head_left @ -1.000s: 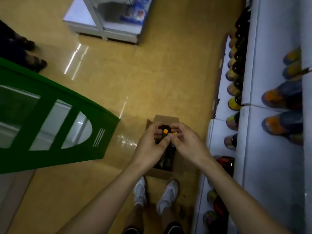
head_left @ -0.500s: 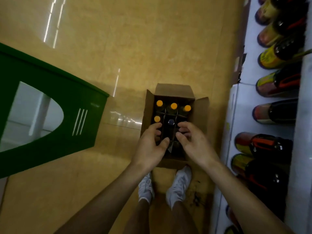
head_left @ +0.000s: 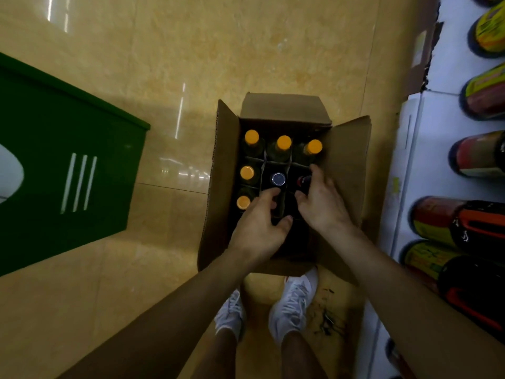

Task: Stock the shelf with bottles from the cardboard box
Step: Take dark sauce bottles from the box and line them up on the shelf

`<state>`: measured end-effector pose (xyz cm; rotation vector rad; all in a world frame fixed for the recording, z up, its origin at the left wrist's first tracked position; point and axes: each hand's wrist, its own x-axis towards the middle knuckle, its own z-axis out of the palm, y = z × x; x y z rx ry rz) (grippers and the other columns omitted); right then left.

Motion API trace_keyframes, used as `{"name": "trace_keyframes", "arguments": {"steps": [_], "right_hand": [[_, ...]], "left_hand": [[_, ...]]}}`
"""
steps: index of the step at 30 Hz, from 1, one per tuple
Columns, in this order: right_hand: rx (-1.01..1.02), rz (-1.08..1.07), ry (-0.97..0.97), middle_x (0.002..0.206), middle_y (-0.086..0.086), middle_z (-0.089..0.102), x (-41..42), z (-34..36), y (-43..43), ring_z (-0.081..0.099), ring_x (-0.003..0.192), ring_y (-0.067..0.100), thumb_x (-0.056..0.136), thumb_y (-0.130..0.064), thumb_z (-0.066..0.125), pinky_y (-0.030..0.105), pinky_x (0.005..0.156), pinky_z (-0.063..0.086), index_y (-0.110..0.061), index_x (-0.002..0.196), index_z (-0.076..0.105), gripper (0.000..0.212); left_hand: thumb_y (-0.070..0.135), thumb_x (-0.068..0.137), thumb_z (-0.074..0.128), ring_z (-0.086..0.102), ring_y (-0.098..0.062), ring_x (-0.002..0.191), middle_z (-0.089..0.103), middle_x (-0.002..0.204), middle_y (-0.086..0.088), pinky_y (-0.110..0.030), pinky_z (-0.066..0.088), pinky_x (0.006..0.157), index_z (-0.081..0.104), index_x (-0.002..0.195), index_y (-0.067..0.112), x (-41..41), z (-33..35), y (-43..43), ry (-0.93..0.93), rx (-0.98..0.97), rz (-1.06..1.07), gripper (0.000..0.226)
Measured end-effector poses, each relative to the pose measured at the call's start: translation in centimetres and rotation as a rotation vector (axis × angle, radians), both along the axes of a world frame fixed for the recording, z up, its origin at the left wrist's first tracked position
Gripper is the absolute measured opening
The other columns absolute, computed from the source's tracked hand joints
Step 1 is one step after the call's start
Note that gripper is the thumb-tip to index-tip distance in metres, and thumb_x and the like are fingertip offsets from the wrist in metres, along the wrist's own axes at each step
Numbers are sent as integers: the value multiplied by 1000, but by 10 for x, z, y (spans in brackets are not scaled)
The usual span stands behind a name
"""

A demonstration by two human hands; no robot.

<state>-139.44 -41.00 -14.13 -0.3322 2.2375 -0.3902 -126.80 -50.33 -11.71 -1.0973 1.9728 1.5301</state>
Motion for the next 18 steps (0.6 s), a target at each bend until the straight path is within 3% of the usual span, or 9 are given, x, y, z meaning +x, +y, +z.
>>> {"name": "trace_keyframes", "arguments": {"steps": [3,6,10,12,15,18], "right_hand": [[-5,-121,-31,162,13,34,-1,-31,-6,40,145,33,100,-17,60,41,113,38,-18,161,16,76],[-49,-354,-32,155,10,45,4,-57,-12,46,141,30,99,-13,61,38,113,38,-19,157,29,67],[-285,-785,-102,137,6,59,16,-80,-16,61,125,28,97,-7,62,47,106,51,-27,135,53,44],[-380,-918,-144,131,6,63,20,-86,-16,67,111,23,97,-2,61,42,99,57,-29,125,59,39],[-440,-954,-163,123,5,66,24,-89,-13,69,95,16,98,-1,59,34,89,60,-29,114,62,33],[-407,-865,-126,110,2,68,24,-84,-11,70,95,21,97,-1,61,44,93,59,-27,107,63,28]], "left_hand": [[31,99,67,54,-18,130,53,144,-2,-37,52,103,33,157,29,-4,-17,1,-13,-6,-23,68],[33,99,67,54,-19,130,53,144,-1,-44,53,104,32,157,30,-4,-31,3,-31,-12,-21,68],[33,100,66,54,-17,129,53,144,0,-42,53,103,31,158,32,0,-44,8,-53,-21,-35,67],[32,100,65,53,-17,130,53,144,-1,-41,52,103,31,157,31,1,-49,9,-54,-16,-29,66],[31,100,65,54,-18,130,54,143,-1,-44,52,104,33,156,32,3,-50,10,-62,-16,-24,64],[32,100,65,55,-19,129,54,143,0,-47,52,104,33,156,32,2,-45,9,-68,-17,-22,65]]}}
